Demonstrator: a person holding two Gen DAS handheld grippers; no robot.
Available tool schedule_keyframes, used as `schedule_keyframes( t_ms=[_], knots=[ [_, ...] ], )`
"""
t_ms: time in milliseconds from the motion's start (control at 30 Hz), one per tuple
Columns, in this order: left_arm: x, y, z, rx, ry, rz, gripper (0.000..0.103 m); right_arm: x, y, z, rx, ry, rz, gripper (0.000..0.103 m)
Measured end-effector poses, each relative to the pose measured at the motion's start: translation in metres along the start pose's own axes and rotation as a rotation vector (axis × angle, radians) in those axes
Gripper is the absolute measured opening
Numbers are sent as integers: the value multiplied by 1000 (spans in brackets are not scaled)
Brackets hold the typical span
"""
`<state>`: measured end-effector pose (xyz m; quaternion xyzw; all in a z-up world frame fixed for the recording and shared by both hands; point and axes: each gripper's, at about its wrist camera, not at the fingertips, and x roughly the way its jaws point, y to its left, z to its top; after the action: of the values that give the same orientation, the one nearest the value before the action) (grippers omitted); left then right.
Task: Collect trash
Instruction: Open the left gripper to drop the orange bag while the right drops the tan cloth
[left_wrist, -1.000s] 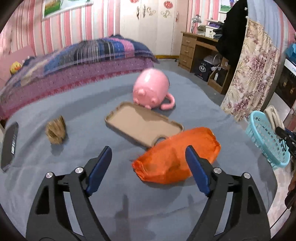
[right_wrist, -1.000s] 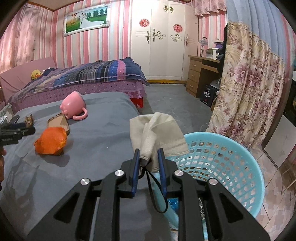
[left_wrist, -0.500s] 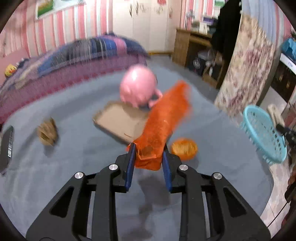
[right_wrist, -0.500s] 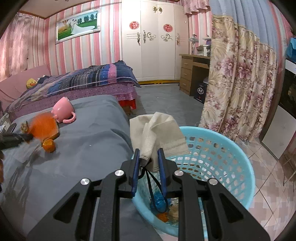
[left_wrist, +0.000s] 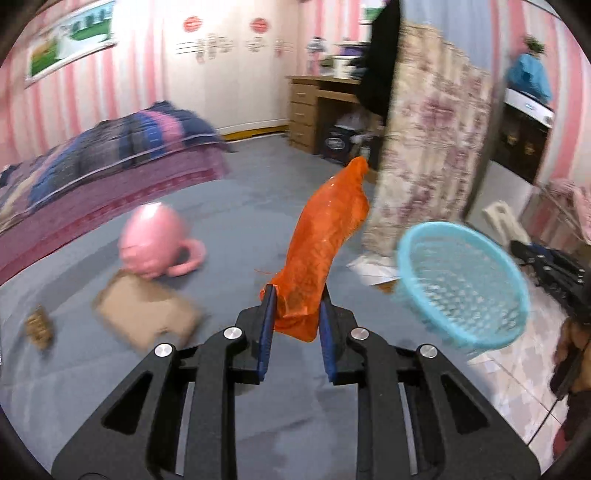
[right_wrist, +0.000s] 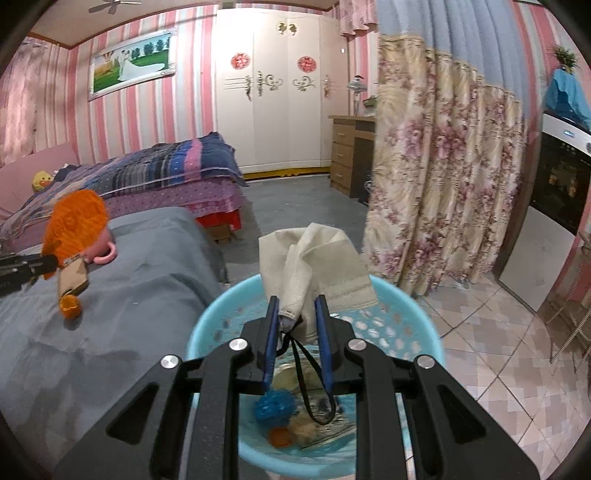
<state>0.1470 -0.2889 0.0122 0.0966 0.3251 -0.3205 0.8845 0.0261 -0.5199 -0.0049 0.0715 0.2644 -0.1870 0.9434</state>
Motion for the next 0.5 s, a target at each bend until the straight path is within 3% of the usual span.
schedule_keyframes(
  t_ms=[200,500],
  knots=[
    [39,-82,11,74,8,-121,21,2,-31,-3,24,8,-49,20],
    [95,-151,11,121,66,-154,21,10,-67,-15,78,18,-97,20]
  ],
)
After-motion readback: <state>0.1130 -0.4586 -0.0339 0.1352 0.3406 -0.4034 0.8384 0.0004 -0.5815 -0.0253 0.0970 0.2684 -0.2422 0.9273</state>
